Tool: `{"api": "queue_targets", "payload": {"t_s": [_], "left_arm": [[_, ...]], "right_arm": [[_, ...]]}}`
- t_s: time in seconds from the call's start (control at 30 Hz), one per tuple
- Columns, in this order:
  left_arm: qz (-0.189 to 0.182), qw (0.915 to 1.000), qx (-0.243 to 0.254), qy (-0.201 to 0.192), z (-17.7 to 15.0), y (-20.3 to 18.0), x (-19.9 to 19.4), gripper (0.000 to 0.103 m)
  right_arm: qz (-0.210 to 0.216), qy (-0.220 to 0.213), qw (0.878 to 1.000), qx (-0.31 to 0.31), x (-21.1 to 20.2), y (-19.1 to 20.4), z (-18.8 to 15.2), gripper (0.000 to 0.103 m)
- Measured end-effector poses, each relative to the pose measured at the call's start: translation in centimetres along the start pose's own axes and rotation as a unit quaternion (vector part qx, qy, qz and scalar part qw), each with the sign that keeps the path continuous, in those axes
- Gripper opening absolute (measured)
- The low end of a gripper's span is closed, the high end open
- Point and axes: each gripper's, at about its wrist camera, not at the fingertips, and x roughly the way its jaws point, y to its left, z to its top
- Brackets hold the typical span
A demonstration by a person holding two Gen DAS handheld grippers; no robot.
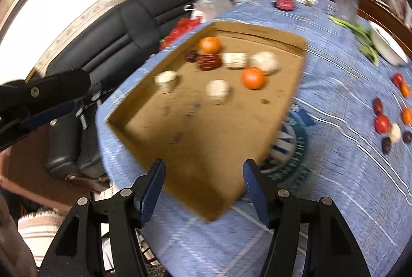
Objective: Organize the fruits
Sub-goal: 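Move both open tools back over the remaining fruits on the table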
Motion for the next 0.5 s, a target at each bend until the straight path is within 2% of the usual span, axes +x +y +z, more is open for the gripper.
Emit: {"api": "queue_targets", "payload": {"t_s": [0.17,0.33,0.5], "left_arm": [[-0.043,0.997,0.046,0.044,0.2,-4.7,4.5,0.055],[-0.084,0.9871,0.101,0.091,-0.6,-10.3,8.1,0.055],[-0.102,0.9787,0.14,0.11,-1.5,-13.1,9.3,0.055]], "right_arm": [[-0.051,-0.022,0.997,0.06,-2.1,-5.2,-0.8,0.067],[-0.105,-0.025,0.982,0.157,-4.2,-11.8,-3.1,0.067],[-0.132,-0.03,0.968,0.212,-5.5,-15.1,-4.5,0.067]]}}
